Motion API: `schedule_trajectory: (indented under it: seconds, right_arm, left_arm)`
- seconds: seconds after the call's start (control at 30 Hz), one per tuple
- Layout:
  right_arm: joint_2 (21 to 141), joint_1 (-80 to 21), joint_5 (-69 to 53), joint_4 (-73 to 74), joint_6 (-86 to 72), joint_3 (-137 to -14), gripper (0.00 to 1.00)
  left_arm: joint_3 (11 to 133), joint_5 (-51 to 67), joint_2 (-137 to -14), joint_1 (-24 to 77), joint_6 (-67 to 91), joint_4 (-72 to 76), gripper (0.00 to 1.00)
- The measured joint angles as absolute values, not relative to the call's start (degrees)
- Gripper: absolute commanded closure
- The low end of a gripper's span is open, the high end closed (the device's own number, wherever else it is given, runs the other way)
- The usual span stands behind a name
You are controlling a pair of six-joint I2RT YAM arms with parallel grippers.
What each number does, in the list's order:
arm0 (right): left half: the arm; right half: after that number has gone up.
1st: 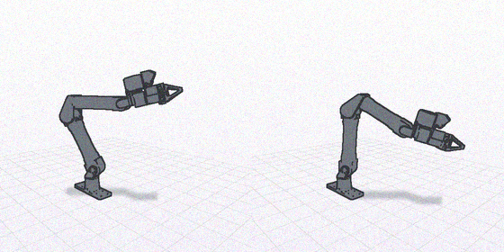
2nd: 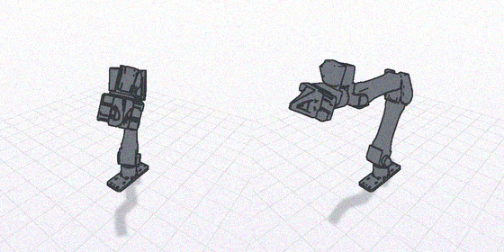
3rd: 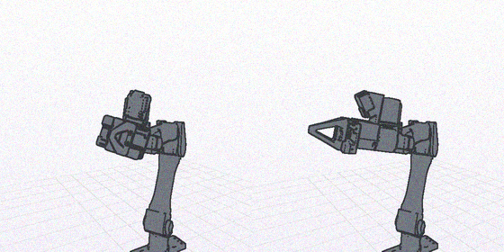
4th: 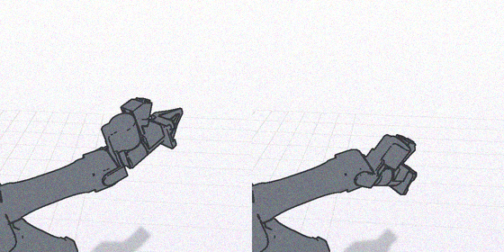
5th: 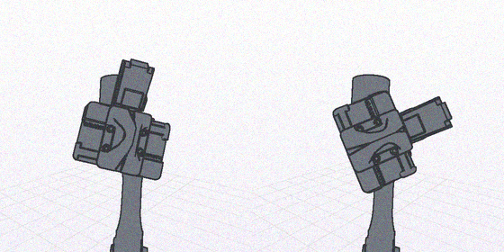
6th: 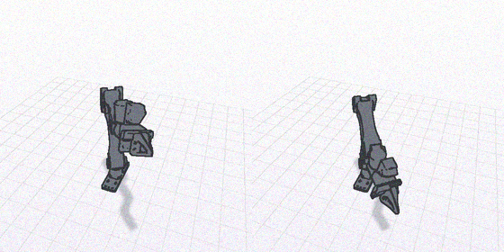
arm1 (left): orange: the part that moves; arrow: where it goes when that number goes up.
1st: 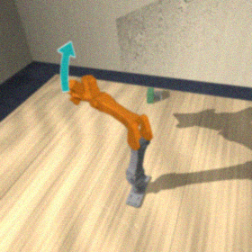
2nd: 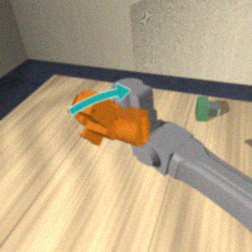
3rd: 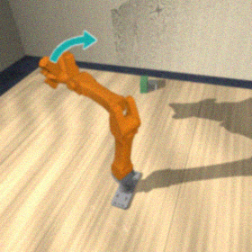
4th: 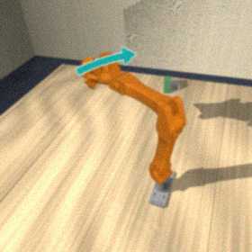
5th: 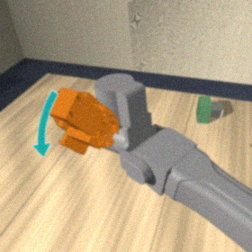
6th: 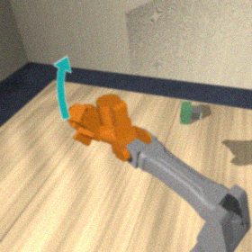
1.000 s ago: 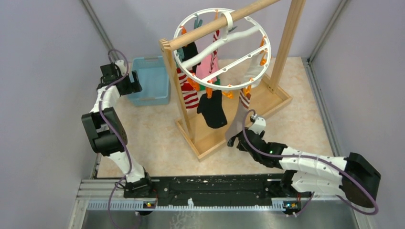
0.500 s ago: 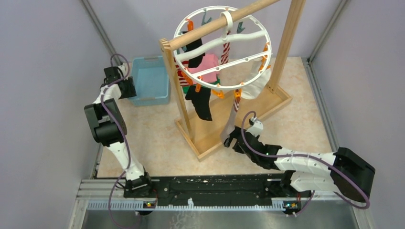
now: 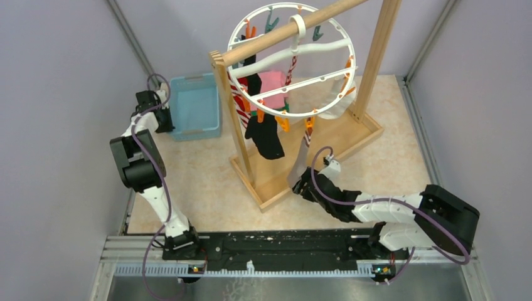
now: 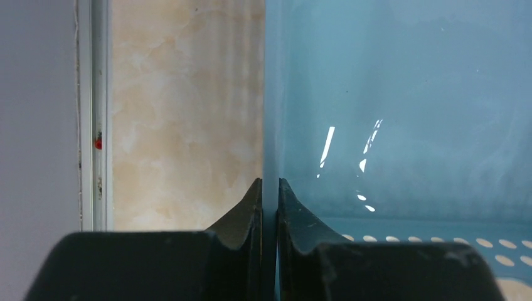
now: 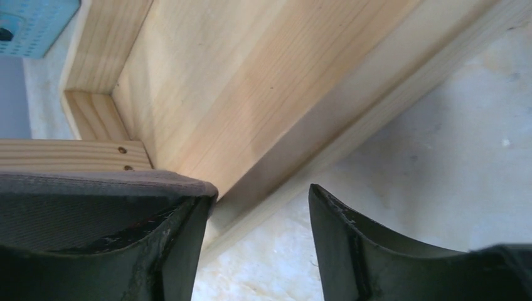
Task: Remove the socks clipped to the hanger
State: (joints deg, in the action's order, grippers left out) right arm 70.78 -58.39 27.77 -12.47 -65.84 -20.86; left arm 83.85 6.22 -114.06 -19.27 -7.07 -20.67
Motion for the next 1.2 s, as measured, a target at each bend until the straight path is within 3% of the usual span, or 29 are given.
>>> schedule_trajectory:
  seconds: [0.2, 0.43, 0.83, 1.03, 1.07, 1.13, 1.2]
  right_arm:
    - [75.22, -56.51, 26.0, -15.86, -67.88, -21.96, 0.61]
    - [84.51, -52.99, 22.44, -21.28, -71.79, -27.53, 1.0]
    - [89.71, -52.77, 26.63, -17.23, -94.96, -32.27, 1.0]
    - [93.97, -53.91, 31.18, -9.54, -98.94, -40.16, 1.0]
    - [95.29, -53.91, 31.99, -9.43, -98.61, -41.58, 0.93]
    - [96.44, -53.89, 32.77, -9.1, -96.97, -43.31, 0.66]
    - [96.36, -54.24, 33.43, -8.93, -94.28, -43.59, 0.46]
  left_arm:
    - [76.31, 6.98, -107.9, -20.69, -9.63, -20.73, 1.0]
    - [68.49, 7.09, -95.9, -22.76, -16.4, -25.8, 1.0]
    - [69.17, 7.46, -86.5, -30.92, -26.26, -36.99, 1.0]
    - [69.21, 11.09, -82.7, -31.62, -31.94, -42.33, 1.0]
    - [69.34, 12.1, -82.08, -31.97, -32.88, -43.72, 1.0]
    - [69.67, 13.28, -81.23, -32.6, -34.54, -45.8, 1.0]
    - [69.78, 14.11, -80.07, -33.26, -37.01, -47.88, 1.0]
